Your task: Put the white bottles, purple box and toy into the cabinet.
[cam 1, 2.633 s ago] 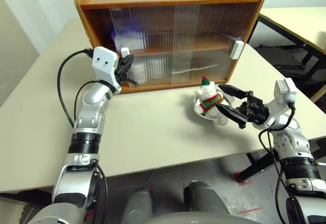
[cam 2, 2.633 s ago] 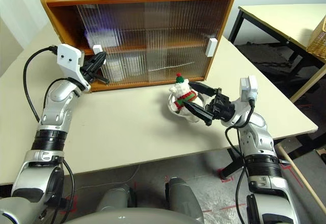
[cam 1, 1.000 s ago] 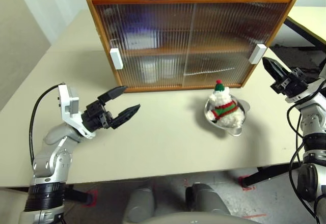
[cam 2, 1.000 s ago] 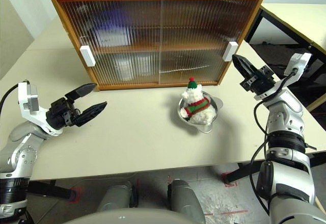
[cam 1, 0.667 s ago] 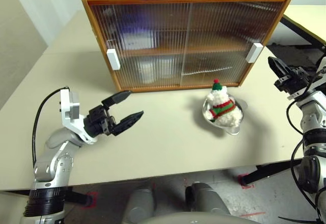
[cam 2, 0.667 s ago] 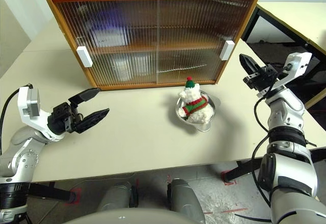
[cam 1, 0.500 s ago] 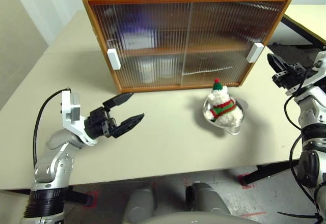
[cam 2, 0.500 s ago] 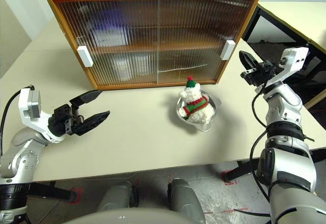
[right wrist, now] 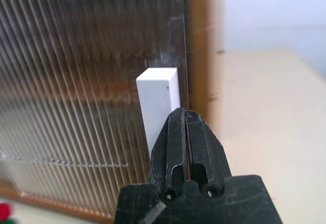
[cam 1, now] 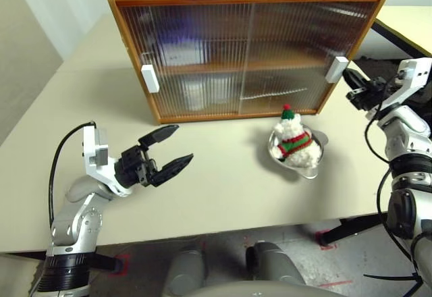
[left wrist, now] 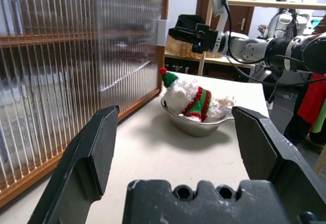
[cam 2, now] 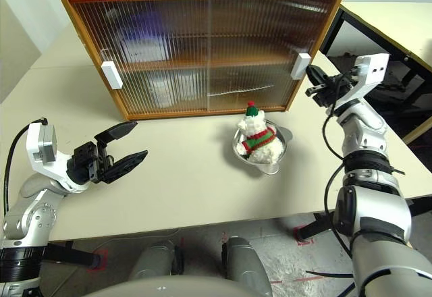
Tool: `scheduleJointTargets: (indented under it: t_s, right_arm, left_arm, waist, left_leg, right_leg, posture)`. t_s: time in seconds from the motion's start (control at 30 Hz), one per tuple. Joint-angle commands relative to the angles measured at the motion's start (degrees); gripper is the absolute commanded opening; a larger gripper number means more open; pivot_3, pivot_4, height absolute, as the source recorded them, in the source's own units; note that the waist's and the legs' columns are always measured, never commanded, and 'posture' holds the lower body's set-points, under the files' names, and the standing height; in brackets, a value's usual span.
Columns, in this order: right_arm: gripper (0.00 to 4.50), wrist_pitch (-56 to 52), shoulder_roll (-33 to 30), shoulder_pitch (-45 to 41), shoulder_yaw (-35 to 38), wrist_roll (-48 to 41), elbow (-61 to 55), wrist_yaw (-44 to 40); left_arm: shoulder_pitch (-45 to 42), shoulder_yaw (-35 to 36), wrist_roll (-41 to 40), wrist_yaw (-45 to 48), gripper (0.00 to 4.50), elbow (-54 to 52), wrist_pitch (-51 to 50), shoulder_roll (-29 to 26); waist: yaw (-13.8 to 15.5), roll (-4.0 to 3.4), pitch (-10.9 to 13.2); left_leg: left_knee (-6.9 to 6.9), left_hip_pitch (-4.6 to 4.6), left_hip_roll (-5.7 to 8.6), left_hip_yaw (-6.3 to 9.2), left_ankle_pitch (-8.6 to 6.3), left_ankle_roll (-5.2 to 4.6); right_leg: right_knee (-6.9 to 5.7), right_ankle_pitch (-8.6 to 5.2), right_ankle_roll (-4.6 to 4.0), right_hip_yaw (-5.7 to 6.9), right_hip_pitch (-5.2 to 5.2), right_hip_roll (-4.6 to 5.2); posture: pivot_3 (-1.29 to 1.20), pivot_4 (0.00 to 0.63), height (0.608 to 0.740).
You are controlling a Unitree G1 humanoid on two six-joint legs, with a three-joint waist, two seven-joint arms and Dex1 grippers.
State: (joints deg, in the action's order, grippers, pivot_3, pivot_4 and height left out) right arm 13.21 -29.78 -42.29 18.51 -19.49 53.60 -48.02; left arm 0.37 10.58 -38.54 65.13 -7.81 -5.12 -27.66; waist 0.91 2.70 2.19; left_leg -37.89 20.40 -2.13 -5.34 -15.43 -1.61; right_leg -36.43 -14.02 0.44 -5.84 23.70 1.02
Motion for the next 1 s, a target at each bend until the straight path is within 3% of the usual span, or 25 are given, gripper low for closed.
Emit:
scheduleJointTargets:
  t_s: [0.03,0.77,1.0]
  right_arm:
    - [0.04,-2.2,1.9,-0.7,-1.7,-0.2,-3.6,-1.1]
    - [0.04,-11.8,15.1,-5.3,-9.1,-0.5,-14.7,-3.4]
    - [0.04,-14.7,16.6,-4.7,-10.7,-0.8,-19.6,-3.6]
  left_arm:
    - [-0.1,-0.4,0.8,1.1,4.50,2.0,1.4,0.4]
    - [-0.4,-1.3,1.6,2.4,4.50,4.3,4.0,1.0]
    - [-0.4,-1.4,1.8,2.3,4.50,4.7,4.4,1.2]
  waist:
    - [0.1,-0.01,0.0]
    - [0.2,-0.09,0.0]
    - [0.4,-0.09,0.0]
  left_leg:
    - [0.00,-0.01,-0.01,0.01,0.00,0.00]
    - [0.00,0.01,-0.18,0.01,-0.04,0.08]
    - [-0.01,0.34,-0.15,-0.04,-0.04,0.08]
  right_leg:
    - [0.00,0.00,0.00,0.01,0.00,-0.01]
    - [-0.03,0.17,-0.32,0.29,0.09,-0.01]
    - [-0.38,0.21,-0.41,0.28,0.62,0.00]
  posture:
    - [0.22,0.000,0.740]
    - [0.24,0.000,0.740]
    - [0.24,0.000,0.740]
